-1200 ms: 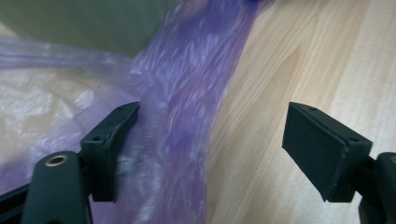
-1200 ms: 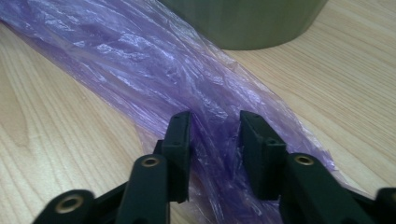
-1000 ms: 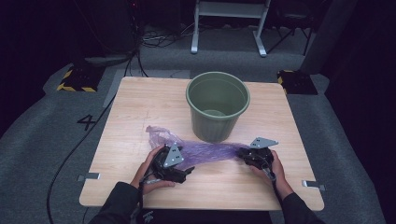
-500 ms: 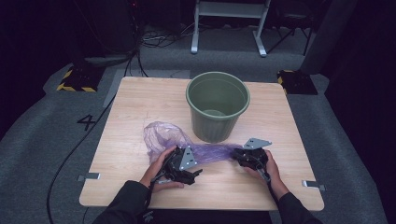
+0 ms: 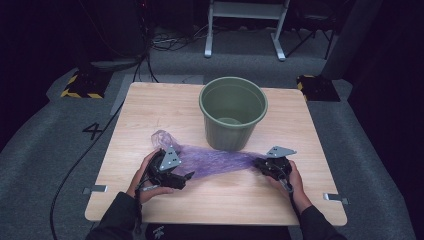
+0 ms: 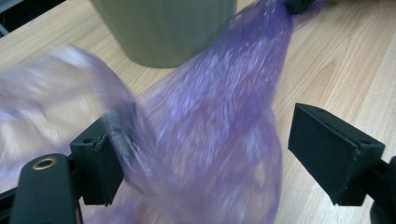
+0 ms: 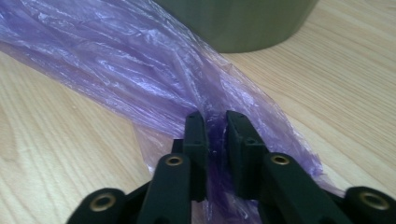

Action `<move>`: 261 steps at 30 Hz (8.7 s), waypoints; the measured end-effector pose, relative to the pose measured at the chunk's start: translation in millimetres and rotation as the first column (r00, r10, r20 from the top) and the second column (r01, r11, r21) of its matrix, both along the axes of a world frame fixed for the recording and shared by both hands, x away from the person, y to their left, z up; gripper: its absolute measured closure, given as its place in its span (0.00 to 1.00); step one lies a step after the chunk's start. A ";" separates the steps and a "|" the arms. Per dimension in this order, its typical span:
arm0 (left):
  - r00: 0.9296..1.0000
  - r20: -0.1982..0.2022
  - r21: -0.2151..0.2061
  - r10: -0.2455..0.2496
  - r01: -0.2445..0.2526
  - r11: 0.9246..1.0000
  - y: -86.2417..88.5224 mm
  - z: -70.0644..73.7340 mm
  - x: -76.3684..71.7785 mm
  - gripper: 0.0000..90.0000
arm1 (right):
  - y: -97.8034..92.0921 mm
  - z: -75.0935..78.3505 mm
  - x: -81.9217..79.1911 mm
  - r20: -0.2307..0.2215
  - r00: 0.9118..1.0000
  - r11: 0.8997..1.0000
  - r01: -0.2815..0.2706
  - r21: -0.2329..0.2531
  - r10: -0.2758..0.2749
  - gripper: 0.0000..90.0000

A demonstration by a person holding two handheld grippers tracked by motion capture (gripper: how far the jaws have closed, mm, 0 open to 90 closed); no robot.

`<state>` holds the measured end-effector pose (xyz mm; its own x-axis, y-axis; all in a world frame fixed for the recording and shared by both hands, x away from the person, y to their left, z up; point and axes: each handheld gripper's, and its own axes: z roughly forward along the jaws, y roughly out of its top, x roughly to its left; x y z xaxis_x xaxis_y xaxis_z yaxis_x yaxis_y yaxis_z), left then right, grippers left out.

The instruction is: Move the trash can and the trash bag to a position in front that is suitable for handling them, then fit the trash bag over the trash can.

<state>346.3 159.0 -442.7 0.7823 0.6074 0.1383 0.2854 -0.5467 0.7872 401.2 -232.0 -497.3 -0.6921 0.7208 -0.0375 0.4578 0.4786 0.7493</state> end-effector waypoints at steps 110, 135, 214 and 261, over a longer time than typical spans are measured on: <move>0.996 -0.076 -0.055 0.038 -0.042 0.998 -17.5 -31.8 49.4 0.99 | -78.5 6.2 7.3 -0.047 0.999 0.995 0.030 0.097 -0.025 0.27; 0.994 -0.021 -0.181 0.107 -0.109 0.977 17.3 -13.5 42.6 0.99 | -63.0 -5.6 14.1 -0.026 0.999 0.999 0.040 0.020 -0.039 0.25; 0.939 0.246 -0.394 0.240 -0.129 0.910 41.4 98.2 25.1 1.00 | -62.6 -5.6 13.0 -0.026 0.998 0.999 0.050 0.020 -0.049 0.25; 0.956 0.241 -0.228 0.166 -0.111 0.967 -40.8 111.7 77.9 0.99 | 22.2 190.2 39.9 0.358 0.930 0.984 -0.130 0.120 0.079 0.54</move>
